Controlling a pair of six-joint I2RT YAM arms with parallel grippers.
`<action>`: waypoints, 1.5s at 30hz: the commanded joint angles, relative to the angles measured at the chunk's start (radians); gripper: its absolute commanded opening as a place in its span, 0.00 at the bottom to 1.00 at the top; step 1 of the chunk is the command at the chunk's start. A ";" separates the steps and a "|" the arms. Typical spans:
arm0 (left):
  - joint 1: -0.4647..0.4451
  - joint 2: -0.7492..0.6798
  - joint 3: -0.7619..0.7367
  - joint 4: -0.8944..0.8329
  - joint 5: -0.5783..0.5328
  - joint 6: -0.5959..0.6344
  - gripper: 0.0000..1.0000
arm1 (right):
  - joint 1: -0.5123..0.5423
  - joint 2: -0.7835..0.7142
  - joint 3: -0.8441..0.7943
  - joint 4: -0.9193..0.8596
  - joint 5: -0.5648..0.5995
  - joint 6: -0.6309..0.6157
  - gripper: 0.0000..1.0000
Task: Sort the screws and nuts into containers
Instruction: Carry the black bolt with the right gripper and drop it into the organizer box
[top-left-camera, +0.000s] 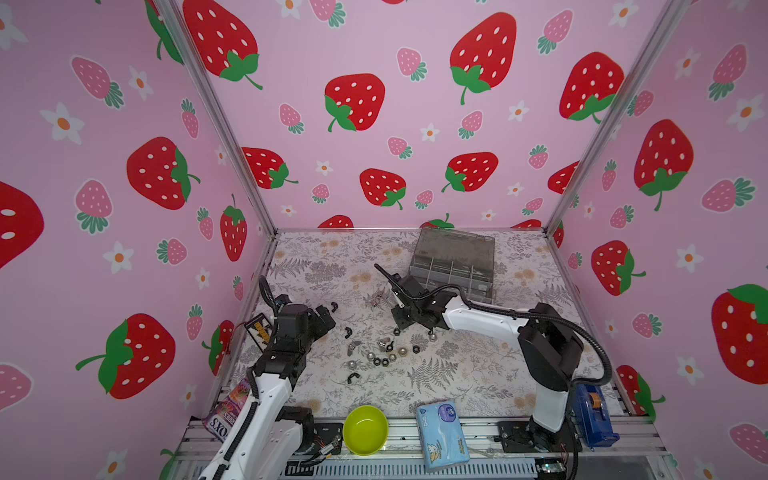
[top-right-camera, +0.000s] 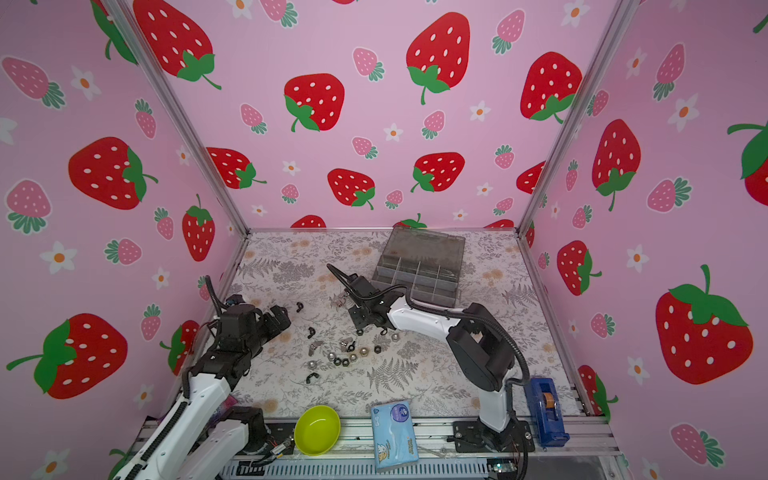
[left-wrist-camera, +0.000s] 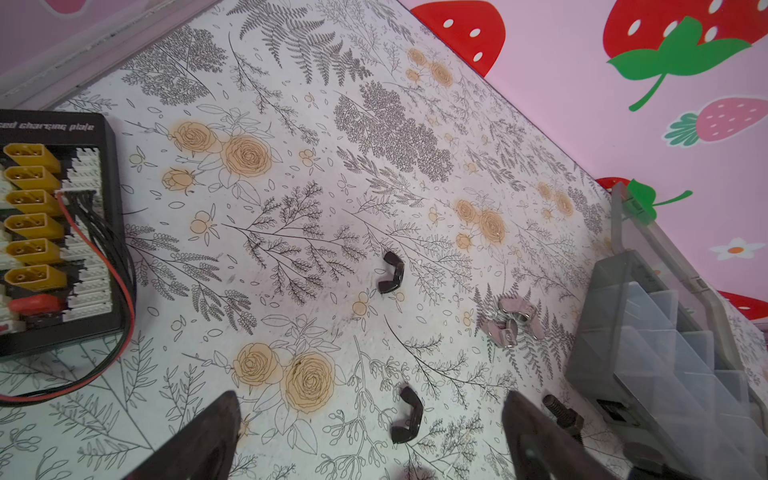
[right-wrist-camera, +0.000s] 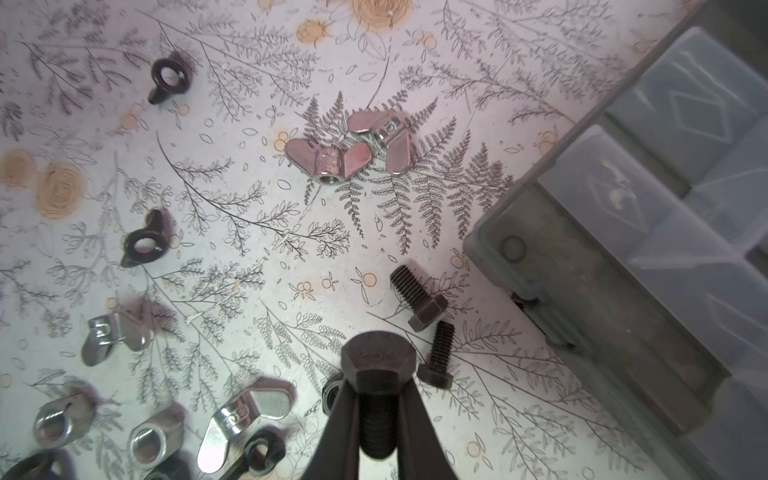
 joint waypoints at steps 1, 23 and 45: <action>-0.003 -0.003 0.045 -0.024 -0.018 0.003 0.99 | -0.017 -0.082 -0.037 -0.014 0.057 0.026 0.00; -0.003 -0.010 0.042 -0.033 -0.001 -0.013 0.99 | -0.414 -0.392 -0.323 -0.041 -0.022 0.042 0.00; -0.003 0.027 0.067 -0.027 0.007 -0.008 0.99 | -0.452 -0.187 -0.247 -0.041 -0.030 -0.013 0.03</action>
